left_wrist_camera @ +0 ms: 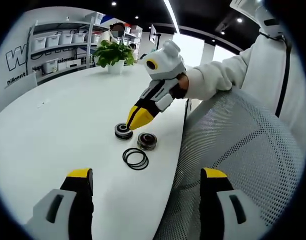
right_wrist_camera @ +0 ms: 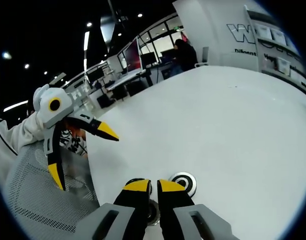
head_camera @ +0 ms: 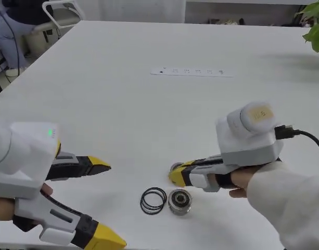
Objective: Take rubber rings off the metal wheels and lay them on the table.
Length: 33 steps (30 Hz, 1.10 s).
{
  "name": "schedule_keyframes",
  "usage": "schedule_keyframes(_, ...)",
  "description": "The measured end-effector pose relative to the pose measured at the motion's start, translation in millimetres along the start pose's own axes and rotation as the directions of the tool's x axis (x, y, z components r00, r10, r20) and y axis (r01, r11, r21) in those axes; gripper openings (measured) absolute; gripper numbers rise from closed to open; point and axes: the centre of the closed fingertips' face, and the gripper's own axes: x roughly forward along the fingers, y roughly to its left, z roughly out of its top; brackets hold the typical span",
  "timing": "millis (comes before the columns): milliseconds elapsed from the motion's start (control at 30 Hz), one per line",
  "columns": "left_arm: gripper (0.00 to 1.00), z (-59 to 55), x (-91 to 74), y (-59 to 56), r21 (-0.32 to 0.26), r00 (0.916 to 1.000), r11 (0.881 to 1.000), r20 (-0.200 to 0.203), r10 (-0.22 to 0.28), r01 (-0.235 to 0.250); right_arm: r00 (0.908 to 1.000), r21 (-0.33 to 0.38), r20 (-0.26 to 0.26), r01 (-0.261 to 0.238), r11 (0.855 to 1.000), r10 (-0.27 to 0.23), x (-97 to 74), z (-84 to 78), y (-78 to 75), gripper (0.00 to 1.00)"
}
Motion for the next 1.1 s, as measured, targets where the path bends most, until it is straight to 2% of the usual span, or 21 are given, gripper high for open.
schedule_keyframes(300,0.86,2.1,-0.9,1.5,0.001,0.9999,1.000,0.012,0.007,-0.007,0.9987,0.030,0.048,0.016,0.999,-0.018,-9.7,7.0,-12.4,0.06)
schedule_keyframes(500,0.85,5.3,-1.2,1.2,-0.012,0.9996,1.000,0.028,0.002,-0.002,0.9979,0.002,0.052,0.039,0.999,-0.039,-14.1,5.9,-20.3,0.10)
schedule_keyframes(667,0.85,13.9,-3.9,1.9,-0.010,0.9984,1.000,0.057,0.002,-0.002,0.9971,-0.012,0.045,0.062,0.998,-0.062,-16.7,3.3,-27.0,0.12)
schedule_keyframes(700,0.85,16.0,-5.0,2.1,-0.011,0.9982,1.000,0.060,0.002,-0.001,0.9970,-0.013,0.043,0.066,0.998,-0.065,-17.3,2.4,-28.2,0.12)
schedule_keyframes(800,0.86,35.5,-10.7,3.6,0.006,0.9937,1.000,0.112,0.008,-0.009,0.9968,-0.017,0.036,0.072,0.997,-0.071,-17.8,0.1,-30.0,0.14)
schedule_keyframes(867,0.86,44.8,-13.8,3.8,0.016,0.9914,1.000,0.130,0.006,-0.008,0.9969,-0.024,0.026,0.075,0.997,-0.075,-17.5,-2.7,-31.8,0.14)
schedule_keyframes(1100,0.86,68.7,-14.9,9.1,0.078,0.9901,0.997,0.140,0.002,-0.013,0.9967,-0.050,-0.007,0.080,0.996,-0.081,-15.9,-11.4,-35.4,0.17)
